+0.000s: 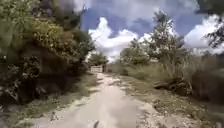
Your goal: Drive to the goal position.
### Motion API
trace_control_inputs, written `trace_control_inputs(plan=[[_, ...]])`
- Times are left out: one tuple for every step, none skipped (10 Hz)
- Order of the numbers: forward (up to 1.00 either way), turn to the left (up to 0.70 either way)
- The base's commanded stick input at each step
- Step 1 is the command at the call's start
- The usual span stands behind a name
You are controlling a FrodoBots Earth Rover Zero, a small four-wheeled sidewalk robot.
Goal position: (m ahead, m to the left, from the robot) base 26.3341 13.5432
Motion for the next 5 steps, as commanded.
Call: trace_control_inputs(plan=[[1.00, -0.03], [1.00, 0.00], [1.00, 0.00], [1.00, 0.00], [1.00, 0.00]])
